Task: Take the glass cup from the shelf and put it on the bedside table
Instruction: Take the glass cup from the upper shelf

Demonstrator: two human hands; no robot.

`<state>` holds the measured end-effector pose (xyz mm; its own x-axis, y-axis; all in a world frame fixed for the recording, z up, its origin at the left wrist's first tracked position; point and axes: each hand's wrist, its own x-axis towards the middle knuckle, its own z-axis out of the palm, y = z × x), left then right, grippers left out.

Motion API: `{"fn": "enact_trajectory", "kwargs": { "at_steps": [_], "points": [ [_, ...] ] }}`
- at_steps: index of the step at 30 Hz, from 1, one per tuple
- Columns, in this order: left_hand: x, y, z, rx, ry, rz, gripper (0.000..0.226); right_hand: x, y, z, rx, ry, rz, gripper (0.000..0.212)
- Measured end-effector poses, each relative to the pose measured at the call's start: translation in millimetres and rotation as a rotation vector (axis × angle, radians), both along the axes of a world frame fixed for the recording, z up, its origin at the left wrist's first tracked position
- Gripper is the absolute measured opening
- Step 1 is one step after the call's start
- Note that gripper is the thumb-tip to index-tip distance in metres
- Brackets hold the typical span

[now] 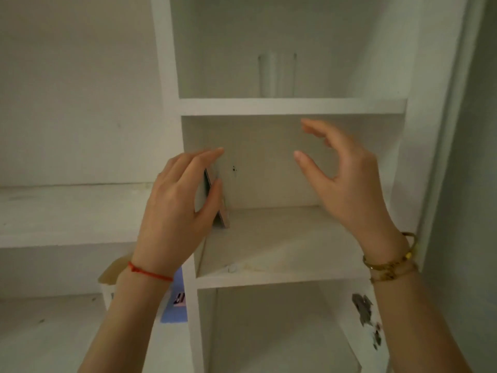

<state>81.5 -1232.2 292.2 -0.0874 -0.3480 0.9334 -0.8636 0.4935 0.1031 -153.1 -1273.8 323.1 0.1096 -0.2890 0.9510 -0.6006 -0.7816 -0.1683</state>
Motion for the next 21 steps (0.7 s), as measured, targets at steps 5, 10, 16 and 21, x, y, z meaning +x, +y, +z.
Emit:
{"fn": "enact_trajectory", "kwargs": {
  "at_steps": [5, 10, 16, 21],
  "points": [
    [5, -12, 37, -0.100, -0.002, 0.044, 0.042, 0, -18, 62, -0.088, -0.034, -0.025, 0.041],
    [15, -24, 63, -0.149, 0.030, 0.111, 0.046, 6, -45, 107, -0.027, -0.010, -0.082, 0.046],
    [19, -46, 73, -0.197, 0.062, 0.178, 0.064, 21, -80, 136, 0.191, 0.077, -0.162, 0.066],
    [22, -66, 73, -0.147, 0.097, 0.201, 0.092, 29, -97, 150, 0.303, 0.098, -0.166, 0.080]
  ]
}}
